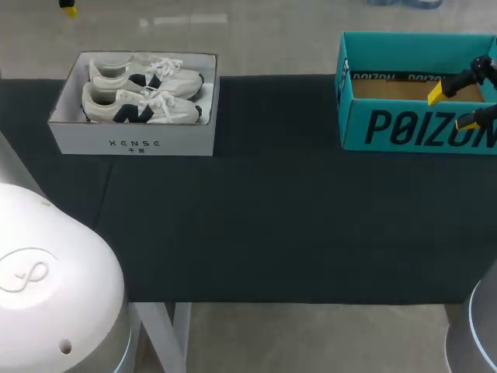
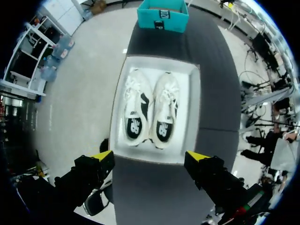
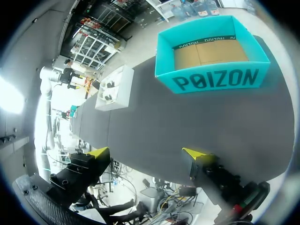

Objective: Take the shoe out of the shoebox, open the shoe tongue, remove and reinsert the insole, then place the shoe into the shoebox

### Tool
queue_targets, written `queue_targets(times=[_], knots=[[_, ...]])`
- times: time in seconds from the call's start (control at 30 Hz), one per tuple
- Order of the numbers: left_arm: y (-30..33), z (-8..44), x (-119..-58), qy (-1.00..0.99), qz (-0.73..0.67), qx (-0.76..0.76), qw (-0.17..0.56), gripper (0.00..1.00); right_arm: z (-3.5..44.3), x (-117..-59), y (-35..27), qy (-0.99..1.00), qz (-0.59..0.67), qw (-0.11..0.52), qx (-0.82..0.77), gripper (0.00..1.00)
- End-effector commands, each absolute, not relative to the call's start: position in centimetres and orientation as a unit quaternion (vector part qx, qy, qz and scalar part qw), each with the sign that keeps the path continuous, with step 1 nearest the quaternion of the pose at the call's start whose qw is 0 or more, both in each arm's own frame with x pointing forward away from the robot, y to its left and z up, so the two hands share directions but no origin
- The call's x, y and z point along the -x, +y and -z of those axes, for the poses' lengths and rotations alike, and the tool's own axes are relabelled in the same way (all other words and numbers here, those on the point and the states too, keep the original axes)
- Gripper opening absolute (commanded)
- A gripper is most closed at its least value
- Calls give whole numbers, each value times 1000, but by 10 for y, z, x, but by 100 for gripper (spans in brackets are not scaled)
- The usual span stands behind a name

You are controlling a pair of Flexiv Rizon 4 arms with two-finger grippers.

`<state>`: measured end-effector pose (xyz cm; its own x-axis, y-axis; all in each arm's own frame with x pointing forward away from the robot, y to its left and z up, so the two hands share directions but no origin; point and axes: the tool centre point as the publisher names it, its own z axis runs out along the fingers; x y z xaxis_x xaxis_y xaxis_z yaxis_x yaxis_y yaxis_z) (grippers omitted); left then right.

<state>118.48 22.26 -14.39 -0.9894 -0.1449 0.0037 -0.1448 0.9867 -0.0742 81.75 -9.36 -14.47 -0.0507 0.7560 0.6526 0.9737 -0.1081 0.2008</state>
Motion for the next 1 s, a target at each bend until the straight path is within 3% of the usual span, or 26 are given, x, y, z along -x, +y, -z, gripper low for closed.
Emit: queue_targets(times=[0.03, 0.5, 0.6, 0.8, 1.0], knots=[[206, 150, -1137, 803, 209, 558, 19, 100, 145, -817, -93, -646, 326, 165, 670, 100], [206, 150, -1137, 803, 209, 558, 19, 100, 145, -817, -93, -646, 326, 165, 670, 100], [203, 144, -1138, 747, 209, 630, 32, 100, 145, -817, -93, -646, 326, 165, 670, 100], [188, 141, -1121, 713, 225, 664, -25, 100, 145, -817, -93, -646, 326, 165, 670, 100], [187, 143, -1110, 689, 220, 690, -30, 100, 145, -817, -93, -646, 326, 165, 670, 100]])
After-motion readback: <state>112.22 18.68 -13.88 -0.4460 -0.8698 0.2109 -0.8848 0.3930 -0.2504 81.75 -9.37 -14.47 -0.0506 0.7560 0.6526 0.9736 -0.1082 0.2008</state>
